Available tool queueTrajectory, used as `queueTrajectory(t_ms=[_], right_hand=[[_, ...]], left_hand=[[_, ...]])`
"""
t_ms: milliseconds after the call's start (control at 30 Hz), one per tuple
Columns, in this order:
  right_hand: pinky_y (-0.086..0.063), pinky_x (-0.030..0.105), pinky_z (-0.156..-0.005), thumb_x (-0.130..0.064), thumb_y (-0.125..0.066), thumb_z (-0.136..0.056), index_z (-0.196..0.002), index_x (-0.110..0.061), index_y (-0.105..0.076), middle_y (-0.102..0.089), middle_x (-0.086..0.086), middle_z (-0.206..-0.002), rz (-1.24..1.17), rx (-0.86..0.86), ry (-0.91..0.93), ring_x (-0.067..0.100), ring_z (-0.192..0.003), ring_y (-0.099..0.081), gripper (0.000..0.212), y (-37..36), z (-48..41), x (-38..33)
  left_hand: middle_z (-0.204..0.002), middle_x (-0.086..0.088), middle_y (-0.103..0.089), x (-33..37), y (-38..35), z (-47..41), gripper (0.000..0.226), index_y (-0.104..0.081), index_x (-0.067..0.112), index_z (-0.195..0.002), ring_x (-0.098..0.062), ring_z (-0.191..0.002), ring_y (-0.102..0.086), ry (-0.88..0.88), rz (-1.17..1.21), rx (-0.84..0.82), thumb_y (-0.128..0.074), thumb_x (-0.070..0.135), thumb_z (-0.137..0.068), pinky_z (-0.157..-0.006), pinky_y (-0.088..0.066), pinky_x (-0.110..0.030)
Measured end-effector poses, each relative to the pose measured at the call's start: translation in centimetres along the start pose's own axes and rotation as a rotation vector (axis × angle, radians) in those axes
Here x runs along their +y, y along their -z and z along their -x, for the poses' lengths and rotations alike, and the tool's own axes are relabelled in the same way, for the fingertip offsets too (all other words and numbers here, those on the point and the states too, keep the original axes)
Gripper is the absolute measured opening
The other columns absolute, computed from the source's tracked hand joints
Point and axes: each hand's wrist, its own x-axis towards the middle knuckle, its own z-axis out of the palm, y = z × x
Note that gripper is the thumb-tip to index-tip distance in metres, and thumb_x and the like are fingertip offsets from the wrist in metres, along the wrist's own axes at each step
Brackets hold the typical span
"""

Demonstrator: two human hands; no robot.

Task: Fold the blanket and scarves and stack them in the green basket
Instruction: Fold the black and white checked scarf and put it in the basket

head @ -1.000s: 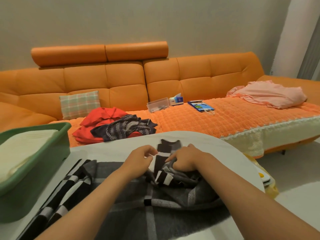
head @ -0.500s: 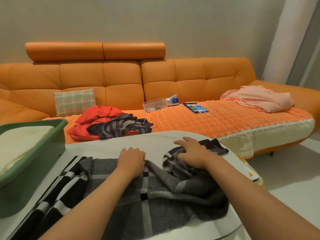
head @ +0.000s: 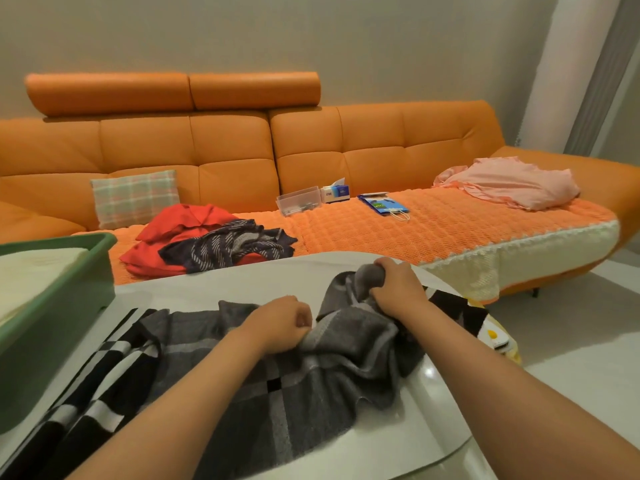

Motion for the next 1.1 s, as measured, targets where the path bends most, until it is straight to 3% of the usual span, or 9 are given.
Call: queueTrajectory(t_ms=[200,300,367,433,567,700,833,967,1100], right_hand=[[-0.019,0.054,-0.116,-0.051,-0.041,-0.101,-0.154,-0.033,-0.03,-0.015,0.011,-0.163,0.337,-0.06,0.113,0.034,-0.149,-0.015,0.058,0.0,-0.5,-0.8],[-0.027,0.044,-0.114,-0.046,-0.048,-0.1,-0.139,-0.032,-0.053,-0.043,0.0,-0.151,0.063,0.096,0.37,0.021,-0.14,-0.034,0.042,0.5,0.5,-3.3],[-0.037,0.04,-0.108,-0.054,-0.058,-0.091,-0.132,-0.038,-0.058,-0.058,-0.009,-0.135,-0.078,-0.072,0.448,0.013,-0.125,-0.049,0.044,0.6,1.2,-4.8],[-0.037,0.04,-0.102,-0.058,-0.064,-0.082,-0.123,-0.045,-0.06,-0.066,-0.011,-0.115,0.191,-0.233,0.454,0.012,-0.11,-0.055,0.044,0.1,1.4,-5.3],[-0.027,0.051,-0.111,-0.028,-0.06,-0.09,-0.097,-0.028,-0.066,-0.067,-0.003,-0.095,0.647,-0.118,0.346,0.024,-0.101,-0.06,0.01,-0.8,0.5,-5.1],[-0.027,0.052,-0.109,-0.023,-0.059,-0.092,-0.127,-0.023,-0.055,-0.053,0.009,-0.129,0.871,0.025,0.349,0.033,-0.125,-0.043,0.035,-1.8,0.4,-6.9],[-0.036,0.045,-0.108,-0.02,-0.057,-0.092,-0.146,-0.024,-0.042,-0.04,0.009,-0.146,0.552,-0.103,0.581,0.03,-0.131,-0.037,0.056,-4.2,2.7,-10.0],[-0.008,0.062,-0.119,-0.07,-0.046,-0.089,-0.157,-0.04,-0.013,-0.001,0.006,-0.167,0.485,-0.5,0.346,0.028,-0.153,-0.001,0.081,-7.2,4.4,-9.6],[0.007,0.068,-0.115,-0.093,-0.02,-0.077,-0.154,-0.048,0.007,0.015,0.002,-0.166,0.606,-0.495,0.246,0.023,-0.153,0.013,0.093,-8.1,3.8,-6.9]], left_hand=[[-0.095,-0.001,-0.065,-0.7,0.3,-3.5,0.013,-0.056,0.021,-0.086,-0.021,-0.084,-0.057,0.143,0.013,0.239,-0.051,0.024,-0.098,-0.071,-0.042,-0.033],[-0.092,-0.001,-0.063,-0.4,1.2,-5.2,0.012,-0.056,0.022,-0.091,-0.022,-0.083,-0.061,0.274,0.419,0.467,-0.05,0.027,-0.101,-0.075,-0.049,-0.037],[-0.099,0.001,-0.065,0.1,1.7,-5.8,0.009,-0.059,0.026,-0.093,-0.019,-0.089,-0.066,0.244,0.705,0.447,-0.053,0.029,-0.099,-0.082,-0.057,-0.041],[-0.105,0.009,-0.063,0.7,2.0,-5.5,0.006,-0.062,0.027,-0.095,-0.016,-0.095,-0.067,0.176,0.775,0.41,-0.057,0.026,-0.098,-0.087,-0.058,-0.041],[-0.106,0.009,-0.056,0.0,1.8,-2.4,0.017,-0.059,0.028,-0.112,-0.008,-0.083,-0.06,0.116,0.534,0.472,-0.05,0.019,-0.101,-0.07,-0.046,-0.023],[-0.121,0.006,-0.053,-3.2,0.4,1.8,0.014,-0.059,0.029,-0.109,-0.014,-0.11,-0.055,0.138,0.115,0.389,-0.05,0.028,-0.099,-0.092,-0.045,-0.032],[-0.161,0.008,-0.022,-5.7,-1.2,4.5,0.068,-0.031,0.04,-0.149,-0.021,-0.148,-0.018,0.243,-0.122,0.022,-0.04,0.072,-0.089,-0.118,-0.016,-0.054],[-0.164,0.011,0.008,-7.3,-1.7,5.3,0.092,-0.002,0.052,-0.152,-0.023,-0.151,0.011,0.288,-0.148,-0.05,-0.022,0.093,-0.071,-0.116,0.008,-0.06],[-0.165,0.01,0.003,-9.3,-1.3,6.1,0.094,-0.005,0.047,-0.154,-0.015,-0.152,0.007,0.234,-0.076,0.002,-0.009,0.09,-0.07,-0.12,0.008,-0.053]])
